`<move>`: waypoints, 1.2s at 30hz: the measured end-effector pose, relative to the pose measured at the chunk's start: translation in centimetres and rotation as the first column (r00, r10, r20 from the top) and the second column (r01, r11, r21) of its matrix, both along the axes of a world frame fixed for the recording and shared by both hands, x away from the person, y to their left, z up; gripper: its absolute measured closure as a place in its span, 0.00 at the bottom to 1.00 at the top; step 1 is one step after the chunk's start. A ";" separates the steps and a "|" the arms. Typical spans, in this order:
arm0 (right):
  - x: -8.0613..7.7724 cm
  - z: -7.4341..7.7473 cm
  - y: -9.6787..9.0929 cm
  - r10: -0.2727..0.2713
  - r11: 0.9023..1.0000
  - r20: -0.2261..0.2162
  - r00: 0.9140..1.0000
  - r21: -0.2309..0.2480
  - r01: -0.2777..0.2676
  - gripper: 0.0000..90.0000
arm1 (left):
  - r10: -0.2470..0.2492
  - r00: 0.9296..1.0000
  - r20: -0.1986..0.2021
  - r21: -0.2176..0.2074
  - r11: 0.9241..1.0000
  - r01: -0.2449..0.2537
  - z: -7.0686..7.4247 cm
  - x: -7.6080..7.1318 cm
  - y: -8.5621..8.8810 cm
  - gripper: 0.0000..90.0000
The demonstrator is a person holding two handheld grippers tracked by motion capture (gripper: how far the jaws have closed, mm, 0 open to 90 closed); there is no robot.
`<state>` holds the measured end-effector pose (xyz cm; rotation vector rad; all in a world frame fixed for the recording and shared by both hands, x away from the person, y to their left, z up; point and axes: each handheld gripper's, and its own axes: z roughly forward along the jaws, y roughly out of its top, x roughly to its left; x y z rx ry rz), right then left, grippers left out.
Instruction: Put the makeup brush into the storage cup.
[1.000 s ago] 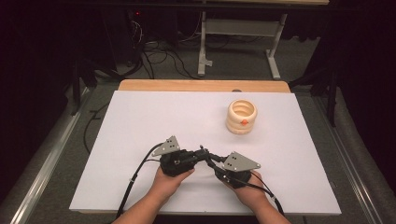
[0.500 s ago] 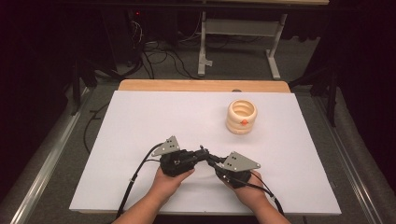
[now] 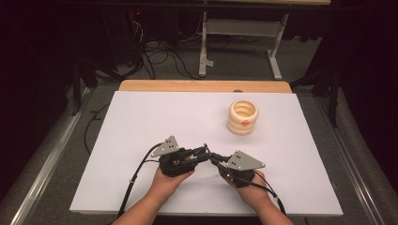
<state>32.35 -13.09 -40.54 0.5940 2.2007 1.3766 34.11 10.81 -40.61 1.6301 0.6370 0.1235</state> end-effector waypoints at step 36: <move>1.2 0.9 -3.6 -0.096 0.995 0.022 0.995 0.032 0.095 0.95 | 0.159 0.986 0.045 0.152 0.975 -0.164 -0.6 1.0 1.4 0.41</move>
